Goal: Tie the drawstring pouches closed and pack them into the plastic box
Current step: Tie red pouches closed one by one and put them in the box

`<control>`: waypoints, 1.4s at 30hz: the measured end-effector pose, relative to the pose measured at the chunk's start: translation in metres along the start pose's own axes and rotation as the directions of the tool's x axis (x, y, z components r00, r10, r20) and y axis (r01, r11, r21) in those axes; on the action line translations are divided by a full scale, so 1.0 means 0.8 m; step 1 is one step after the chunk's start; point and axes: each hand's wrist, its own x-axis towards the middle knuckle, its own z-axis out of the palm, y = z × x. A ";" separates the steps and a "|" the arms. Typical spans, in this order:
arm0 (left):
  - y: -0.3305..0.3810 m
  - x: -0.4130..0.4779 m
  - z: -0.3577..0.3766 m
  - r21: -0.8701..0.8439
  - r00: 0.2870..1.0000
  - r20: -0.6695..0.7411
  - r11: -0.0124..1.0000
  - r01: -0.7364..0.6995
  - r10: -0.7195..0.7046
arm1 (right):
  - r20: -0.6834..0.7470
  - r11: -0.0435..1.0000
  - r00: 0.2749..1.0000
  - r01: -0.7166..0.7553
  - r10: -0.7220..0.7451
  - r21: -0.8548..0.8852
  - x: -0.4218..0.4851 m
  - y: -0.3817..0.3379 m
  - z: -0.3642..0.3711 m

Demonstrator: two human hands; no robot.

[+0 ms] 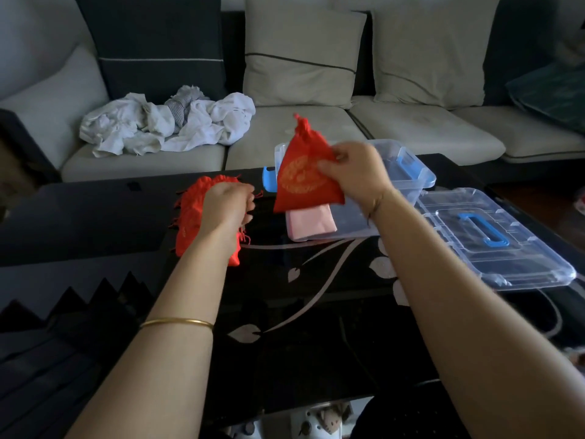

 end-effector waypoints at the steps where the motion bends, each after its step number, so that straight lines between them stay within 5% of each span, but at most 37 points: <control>1: -0.003 0.010 -0.003 0.079 0.999 -0.030 0.996 -0.040 0.043 | -0.032 1.000 0.999 -0.002 0.001 -0.009 0.023 -0.004 -0.003; 6: -0.026 0.056 -0.028 0.411 0.979 -0.127 0.906 -0.097 0.162 | -0.052 0.941 0.985 -0.172 0.164 -0.291 0.114 0.008 0.009; 12: -0.050 0.075 -0.053 0.630 0.942 -0.299 0.773 0.077 0.150 | 0.327 0.827 0.824 -0.268 0.463 -0.495 0.119 0.021 0.039; 15: -0.061 0.082 -0.061 0.688 0.941 -0.309 0.715 0.122 0.137 | 0.302 0.815 0.837 -0.257 0.456 -0.519 0.122 0.020 0.044; 18: -0.069 0.088 -0.062 0.714 0.946 -0.304 0.684 0.147 0.114 | 0.207 0.790 0.930 -0.124 0.304 -0.600 0.116 0.007 0.044; 23: -0.071 0.091 -0.063 0.752 0.925 -0.333 0.643 0.142 0.184 | 0.057 0.955 0.998 0.017 0.000 -0.298 0.072 -0.023 0.063; 26: -0.063 0.083 -0.065 0.696 0.912 -0.326 0.716 0.055 0.247 | 0.238 0.998 0.970 -0.058 0.050 0.025 0.027 -0.041 0.091; 28: -0.059 0.070 -0.064 0.568 0.917 -0.275 0.819 -0.087 0.288 | 0.405 0.962 0.903 -0.225 0.146 0.154 0.000 -0.048 0.109; 31: -0.051 0.033 -0.058 0.346 0.922 -0.173 0.898 -0.272 0.346 | 0.513 0.904 0.801 -0.415 0.309 0.105 -0.021 -0.037 0.121; 35: -0.052 -0.014 -0.044 0.291 0.945 0.049 0.901 -0.322 0.322 | 0.542 0.624 0.768 -0.617 0.342 0.480 -0.047 -0.016 0.106; 39: -0.055 -0.038 -0.032 0.222 0.978 0.137 0.957 -0.185 0.157 | 0.454 0.709 0.833 -0.525 0.316 0.471 -0.067 0.012 0.076; 42: -0.052 -0.049 -0.024 0.250 0.951 0.247 0.935 -0.251 0.189 | 0.420 0.812 0.866 -0.440 0.270 0.384 -0.080 0.030 0.060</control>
